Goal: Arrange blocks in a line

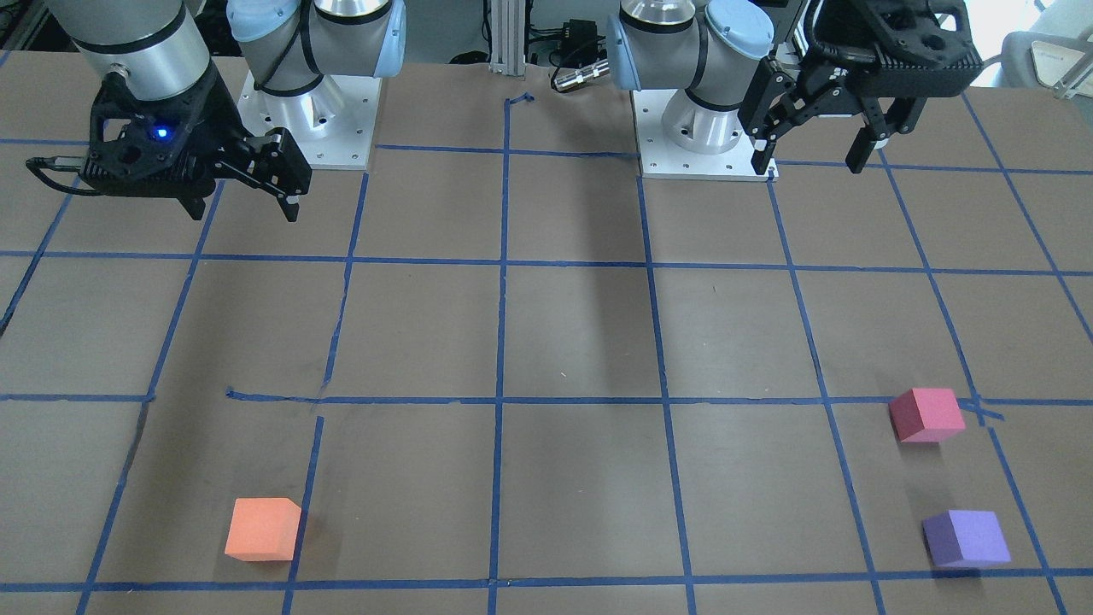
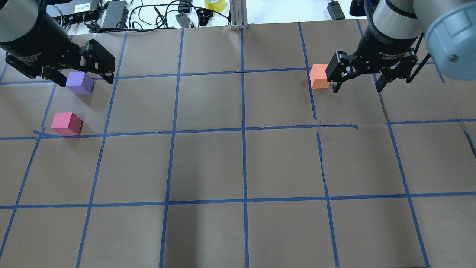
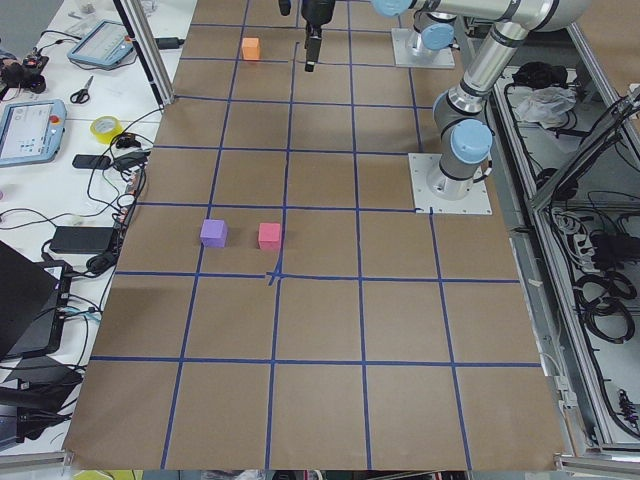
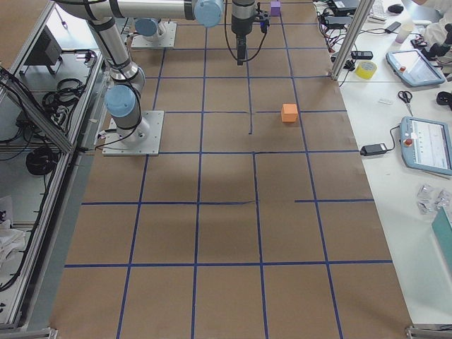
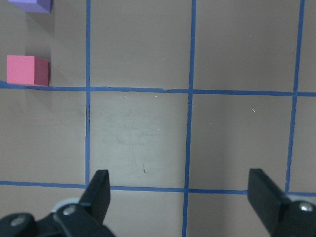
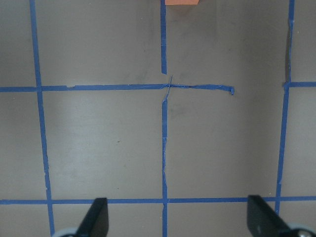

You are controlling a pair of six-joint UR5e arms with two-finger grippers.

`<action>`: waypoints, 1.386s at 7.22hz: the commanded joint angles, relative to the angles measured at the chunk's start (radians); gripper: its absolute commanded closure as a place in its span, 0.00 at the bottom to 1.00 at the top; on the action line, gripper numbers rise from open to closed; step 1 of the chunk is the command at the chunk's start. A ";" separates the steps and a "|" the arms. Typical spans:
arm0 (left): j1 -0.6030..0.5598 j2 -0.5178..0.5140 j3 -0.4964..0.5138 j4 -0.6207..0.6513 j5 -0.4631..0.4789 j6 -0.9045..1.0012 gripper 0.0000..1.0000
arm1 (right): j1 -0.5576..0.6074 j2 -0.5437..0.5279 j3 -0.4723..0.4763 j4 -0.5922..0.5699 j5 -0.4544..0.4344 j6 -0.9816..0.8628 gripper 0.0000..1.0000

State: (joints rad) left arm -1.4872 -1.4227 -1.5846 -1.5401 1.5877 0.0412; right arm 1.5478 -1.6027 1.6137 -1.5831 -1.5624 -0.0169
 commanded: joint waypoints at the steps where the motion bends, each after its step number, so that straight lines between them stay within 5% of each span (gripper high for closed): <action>1: 0.001 -0.002 0.000 0.003 0.000 0.000 0.00 | -0.002 0.000 0.000 -0.001 -0.001 0.000 0.00; 10: 0.002 -0.001 0.000 0.003 0.001 0.000 0.00 | -0.002 0.012 0.006 -0.018 -0.002 0.002 0.00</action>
State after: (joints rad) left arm -1.4851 -1.4254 -1.5846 -1.5364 1.5884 0.0414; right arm 1.5462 -1.5926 1.6187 -1.6018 -1.5647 -0.0160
